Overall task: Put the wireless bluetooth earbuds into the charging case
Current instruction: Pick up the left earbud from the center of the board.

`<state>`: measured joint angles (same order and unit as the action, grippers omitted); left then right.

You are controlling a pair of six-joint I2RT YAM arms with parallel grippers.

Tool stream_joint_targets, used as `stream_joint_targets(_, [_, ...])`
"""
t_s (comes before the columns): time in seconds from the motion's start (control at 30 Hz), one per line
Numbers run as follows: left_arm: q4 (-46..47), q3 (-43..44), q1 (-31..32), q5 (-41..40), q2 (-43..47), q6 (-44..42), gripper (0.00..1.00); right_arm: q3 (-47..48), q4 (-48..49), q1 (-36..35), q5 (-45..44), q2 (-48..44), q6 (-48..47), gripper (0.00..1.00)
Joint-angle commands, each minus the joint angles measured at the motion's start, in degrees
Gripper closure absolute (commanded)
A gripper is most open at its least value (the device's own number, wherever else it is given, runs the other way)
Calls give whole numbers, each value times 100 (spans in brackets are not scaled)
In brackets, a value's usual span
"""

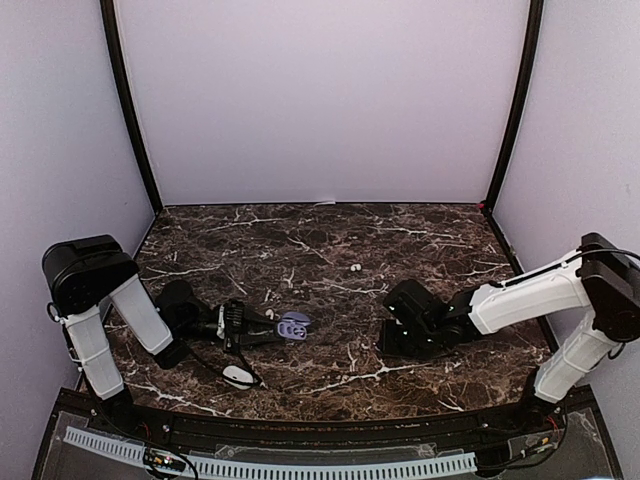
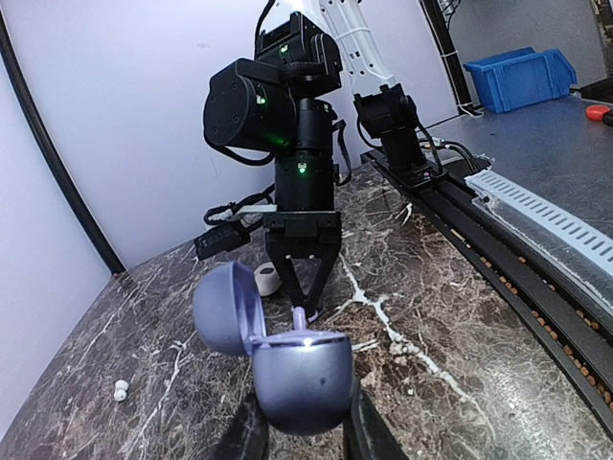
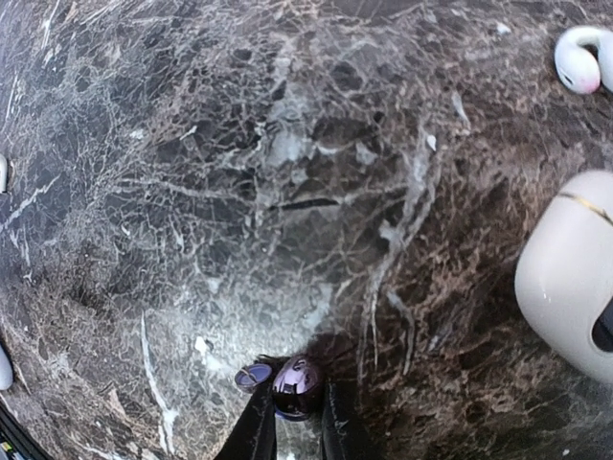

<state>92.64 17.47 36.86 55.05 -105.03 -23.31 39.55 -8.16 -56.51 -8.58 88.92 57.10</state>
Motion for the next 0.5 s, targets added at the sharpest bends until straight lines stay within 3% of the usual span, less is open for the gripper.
stream_joint_targets(0.0, [747, -42, -24, 24, -61, 47, 96, 138, -164, 115, -200, 213, -255, 85])
stream_joint_targets(0.47, [734, 0, -22, 24, -123, 71, 96, 524, -373, 237, -737, -67, -1588, 99])
